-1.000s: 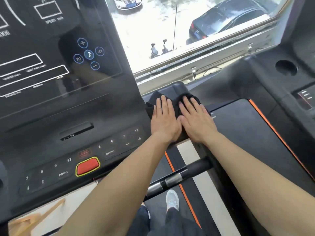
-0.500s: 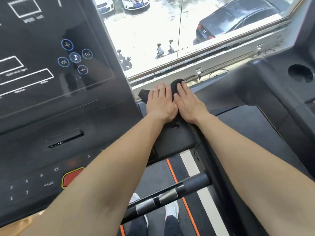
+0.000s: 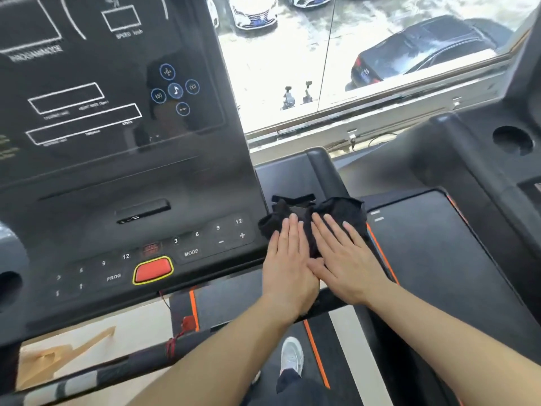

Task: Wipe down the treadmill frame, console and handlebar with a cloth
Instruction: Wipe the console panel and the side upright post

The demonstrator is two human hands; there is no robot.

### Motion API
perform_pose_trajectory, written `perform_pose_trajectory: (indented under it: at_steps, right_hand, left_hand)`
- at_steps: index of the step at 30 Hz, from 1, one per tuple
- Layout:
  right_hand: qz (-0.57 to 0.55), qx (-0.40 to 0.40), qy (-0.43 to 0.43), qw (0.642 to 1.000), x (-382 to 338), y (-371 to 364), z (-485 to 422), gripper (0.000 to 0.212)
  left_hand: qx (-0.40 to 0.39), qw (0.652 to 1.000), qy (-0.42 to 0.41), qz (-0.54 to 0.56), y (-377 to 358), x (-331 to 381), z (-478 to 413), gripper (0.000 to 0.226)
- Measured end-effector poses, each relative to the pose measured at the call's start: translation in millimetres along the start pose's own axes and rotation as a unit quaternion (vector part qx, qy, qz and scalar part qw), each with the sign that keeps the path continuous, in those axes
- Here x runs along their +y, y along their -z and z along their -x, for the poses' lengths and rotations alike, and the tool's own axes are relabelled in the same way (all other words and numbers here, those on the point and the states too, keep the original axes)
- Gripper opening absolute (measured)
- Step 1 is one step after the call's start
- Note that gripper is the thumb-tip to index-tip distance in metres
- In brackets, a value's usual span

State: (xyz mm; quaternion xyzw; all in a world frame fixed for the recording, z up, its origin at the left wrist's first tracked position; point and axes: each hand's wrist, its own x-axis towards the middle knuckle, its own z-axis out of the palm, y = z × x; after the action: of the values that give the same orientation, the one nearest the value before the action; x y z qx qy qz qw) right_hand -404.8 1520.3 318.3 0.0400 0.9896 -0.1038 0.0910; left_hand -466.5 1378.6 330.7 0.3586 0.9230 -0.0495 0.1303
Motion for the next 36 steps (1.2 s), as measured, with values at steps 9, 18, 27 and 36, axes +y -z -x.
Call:
perform_pose_trajectory:
  at_steps: [9,18,27,36]
  right_hand:
    - [-0.020,0.005,-0.043,0.999,33.5,31.4,-109.0,0.073]
    - [-0.190,0.024,-0.119,0.974,66.9,47.1,-196.3,0.080]
    - [-0.429,0.056,-0.225,0.873,59.1,41.5,-119.1,0.062]
    - [-0.532,0.028,-0.227,0.815,62.6,-6.4,8.6,0.068]
  left_hand:
    - [-0.029,0.996,0.022,0.075,38.0,-26.4,-107.8,0.069]
    - [-0.026,0.992,-0.024,0.120,61.1,-51.6,-213.6,0.066]
    - [0.007,0.994,-0.057,0.095,52.8,-7.0,-159.9,0.074]
    - [-0.005,0.993,-0.031,0.117,14.2,65.7,-35.9,0.084]
